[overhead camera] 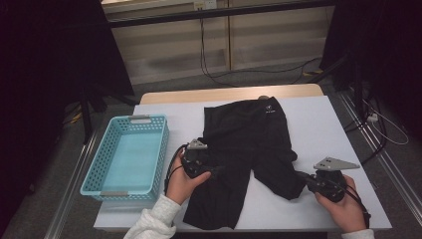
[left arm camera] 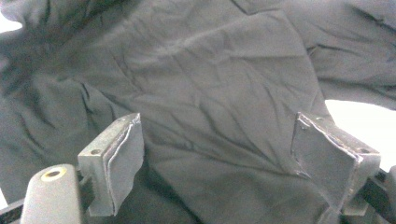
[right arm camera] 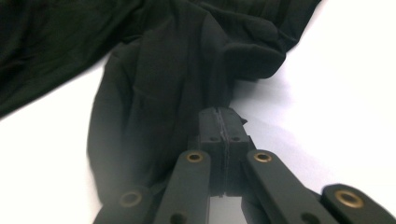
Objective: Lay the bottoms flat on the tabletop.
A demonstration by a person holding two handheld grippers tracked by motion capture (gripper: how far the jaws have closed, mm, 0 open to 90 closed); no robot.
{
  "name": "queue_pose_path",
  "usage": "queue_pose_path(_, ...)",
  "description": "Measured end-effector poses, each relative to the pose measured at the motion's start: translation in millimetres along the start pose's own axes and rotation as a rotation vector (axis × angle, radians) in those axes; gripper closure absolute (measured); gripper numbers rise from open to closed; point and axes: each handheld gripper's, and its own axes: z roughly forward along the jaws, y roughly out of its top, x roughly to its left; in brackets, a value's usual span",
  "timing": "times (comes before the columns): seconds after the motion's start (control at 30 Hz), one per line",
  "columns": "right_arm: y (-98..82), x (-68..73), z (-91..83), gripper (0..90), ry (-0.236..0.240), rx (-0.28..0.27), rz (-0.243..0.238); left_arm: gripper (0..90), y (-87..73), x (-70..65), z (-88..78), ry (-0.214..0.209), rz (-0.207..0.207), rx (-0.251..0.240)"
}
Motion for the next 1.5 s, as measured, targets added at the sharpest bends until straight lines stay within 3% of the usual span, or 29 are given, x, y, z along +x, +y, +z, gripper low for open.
queue_pose_path(0.23, -11.5, 2.2, -28.6, 89.7, 0.002, 0.002, 0.011, 17.4, 3.1, -1.9, -0.6, -0.006, 0.008, -0.006)
queue_pose_path(0.37, -19.3, -2.1, -35.8, 86.2, -0.001, 0.001, 0.033, 17.4, 2.6, -3.2, 1.9, -0.009, 0.008, -0.001)
queue_pose_path(0.43, -18.5, -1.4, -33.6, 76.0, -0.023, 0.003, 0.016, 17.3, 2.5, -3.6, 2.1, -0.013, 0.009, 0.002)
queue_pose_path(0.5, -15.5, 0.8, -28.1, 70.6, -0.008, -0.003, 0.013, 17.3, 2.4, -4.2, 1.9, -0.009, 0.01, -0.001)
queue_pose_path(0.73, -4.0, -0.6, 1.8, 63.4, -0.022, -0.012, 0.019, 17.2, 1.0, -3.7, 2.1, -0.007, 0.009, 0.005)
queue_pose_path(0.9, -1.8, 2.7, 23.0, 72.1, -0.014, 0.047, 0.003, 17.1, 0.1, -4.2, 4.9, -0.013, 0.007, 0.013)
queue_pose_path(0.97, -0.2, 1.6, 25.3, 88.7, -0.013, 0.043, -0.016, 17.1, 0.2, -4.2, 4.7, -0.012, 0.007, 0.013)
queue_pose_path(1.13, 21.7, 4.5, 13.4, 90.0, 0.035, -0.008, -0.046, 17.1, 1.5, -3.2, 2.2, -0.012, -0.002, 0.003)
queue_pose_path(1.27, 45.1, 0.9, 8.1, 90.0, 0.084, -0.087, -0.01, 17.1, 1.0, -3.1, 2.8, -0.012, -0.003, 0.005)
queue_pose_path(1.5, 65.7, -0.3, 29.5, 90.0, 0.076, -0.075, -0.018, 18.0, -1.0, -3.8, 6.5, -0.023, 0.008, 0.024)
